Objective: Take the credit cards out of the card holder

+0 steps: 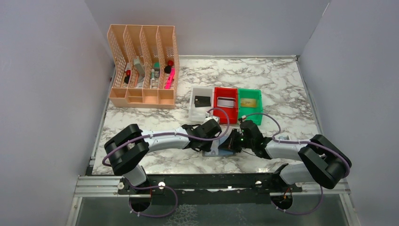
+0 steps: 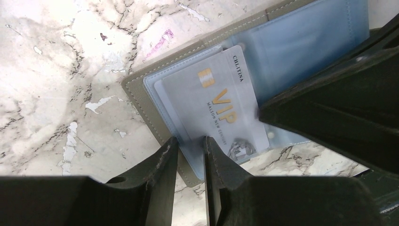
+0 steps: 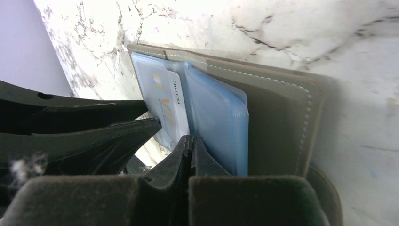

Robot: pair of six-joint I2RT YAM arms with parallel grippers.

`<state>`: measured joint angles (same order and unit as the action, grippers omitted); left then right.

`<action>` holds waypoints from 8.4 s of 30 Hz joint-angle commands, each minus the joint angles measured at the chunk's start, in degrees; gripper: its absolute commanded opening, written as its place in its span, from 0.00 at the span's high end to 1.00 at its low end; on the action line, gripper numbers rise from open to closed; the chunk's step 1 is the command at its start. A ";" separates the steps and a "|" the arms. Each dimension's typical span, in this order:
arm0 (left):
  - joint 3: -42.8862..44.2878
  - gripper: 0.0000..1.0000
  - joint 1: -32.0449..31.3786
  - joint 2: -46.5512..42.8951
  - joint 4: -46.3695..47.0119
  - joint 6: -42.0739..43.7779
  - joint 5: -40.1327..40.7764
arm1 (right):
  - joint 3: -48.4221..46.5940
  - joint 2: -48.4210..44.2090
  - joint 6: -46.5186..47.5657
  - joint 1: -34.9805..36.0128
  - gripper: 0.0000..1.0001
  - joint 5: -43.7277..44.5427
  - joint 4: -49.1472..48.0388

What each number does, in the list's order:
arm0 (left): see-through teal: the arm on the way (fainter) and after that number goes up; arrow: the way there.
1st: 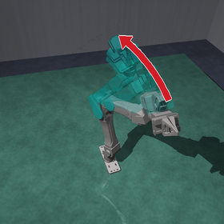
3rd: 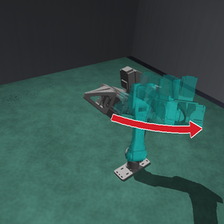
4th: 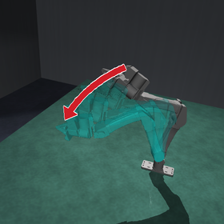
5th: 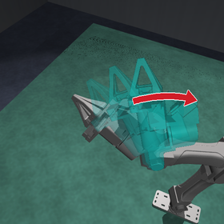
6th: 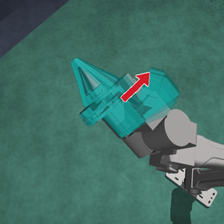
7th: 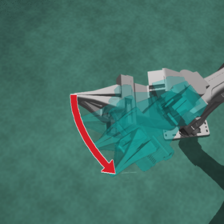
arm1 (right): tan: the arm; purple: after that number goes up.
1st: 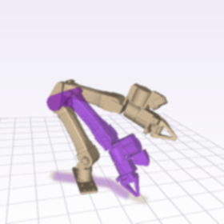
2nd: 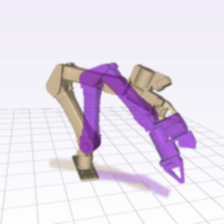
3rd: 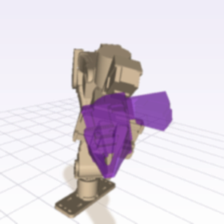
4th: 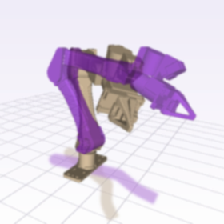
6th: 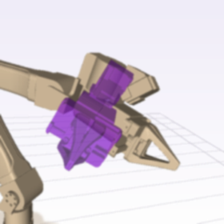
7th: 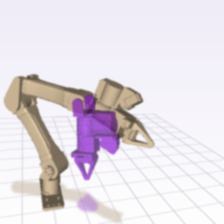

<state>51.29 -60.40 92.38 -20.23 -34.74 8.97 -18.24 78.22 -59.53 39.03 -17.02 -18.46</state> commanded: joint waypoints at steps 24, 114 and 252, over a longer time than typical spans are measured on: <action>-0.90 0.73 -0.33 1.66 -4.22 1.25 1.76 | -2.11 6.87 4.03 -2.55 0.71 -5.91 -4.01; -3.09 0.86 -0.33 -2.48 -2.68 1.26 1.84 | 1.38 -3.64 8.32 -10.64 0.97 -11.60 2.87; -5.42 0.57 -0.31 -2.76 11.26 -0.94 -8.13 | 4.24 -7.96 9.20 -10.99 0.99 -6.96 7.57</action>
<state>45.60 -60.51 89.21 -7.84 -36.36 0.27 -12.71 71.59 -54.50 28.36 -27.33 -17.93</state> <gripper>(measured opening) 0.425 0.017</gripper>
